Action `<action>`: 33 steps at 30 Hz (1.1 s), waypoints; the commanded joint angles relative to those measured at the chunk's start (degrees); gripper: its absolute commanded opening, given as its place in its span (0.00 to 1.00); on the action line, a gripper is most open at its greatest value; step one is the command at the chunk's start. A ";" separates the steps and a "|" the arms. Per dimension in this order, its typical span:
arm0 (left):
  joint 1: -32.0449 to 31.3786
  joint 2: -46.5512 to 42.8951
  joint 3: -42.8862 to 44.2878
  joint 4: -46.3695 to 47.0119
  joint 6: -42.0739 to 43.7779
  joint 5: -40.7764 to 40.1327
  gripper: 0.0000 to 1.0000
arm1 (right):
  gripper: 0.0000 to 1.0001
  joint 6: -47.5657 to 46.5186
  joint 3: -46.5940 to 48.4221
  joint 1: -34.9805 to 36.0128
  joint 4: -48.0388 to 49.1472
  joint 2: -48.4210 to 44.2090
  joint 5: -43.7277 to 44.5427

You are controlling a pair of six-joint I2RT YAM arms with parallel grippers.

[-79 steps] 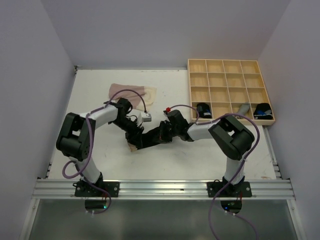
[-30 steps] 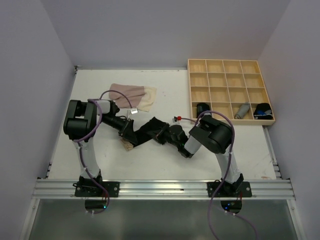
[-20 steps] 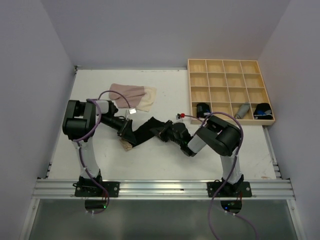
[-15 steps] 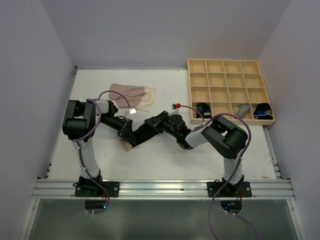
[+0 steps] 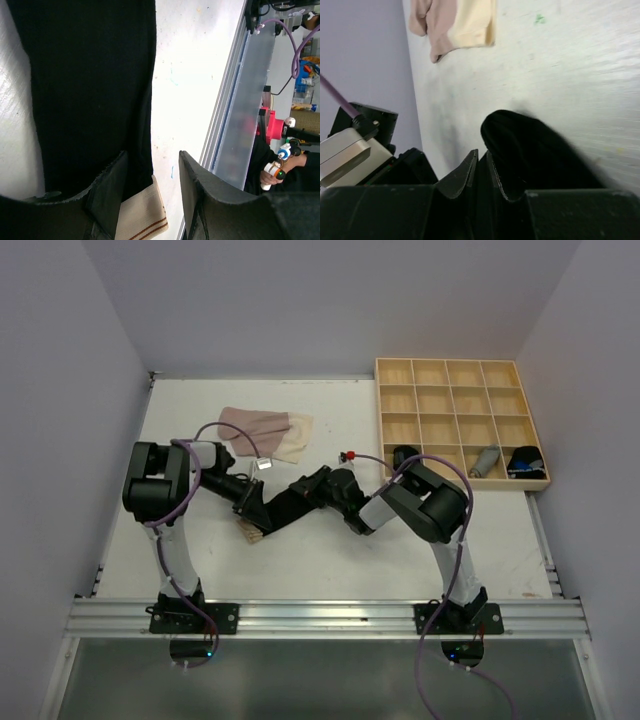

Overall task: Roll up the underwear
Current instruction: Fold the underwear, then roll the underwear

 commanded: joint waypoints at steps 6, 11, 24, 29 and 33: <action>0.78 0.54 -2.07 3.86 8.32 -10.70 0.55 | 0.17 -1.27 2.78 -2.74 -2.95 1.33 0.53; 0.61 -4.02 -1.10 -1.85 14.13 -6.82 0.57 | 0.17 -6.53 10.97 -3.88 -10.51 3.36 -5.46; 0.43 -12.99 3.20 -13.02 25.48 -1.38 0.57 | 0.18 -15.25 25.15 -4.94 -22.12 -0.93 -21.73; 1.74 -9.22 5.23 -9.08 19.69 -1.02 0.56 | 0.19 -14.73 18.99 -4.15 -23.17 -5.60 -22.70; 3.86 -5.44 5.14 -0.05 9.44 -1.55 0.54 | 0.19 -14.55 13.98 -4.15 -21.60 -5.26 -22.44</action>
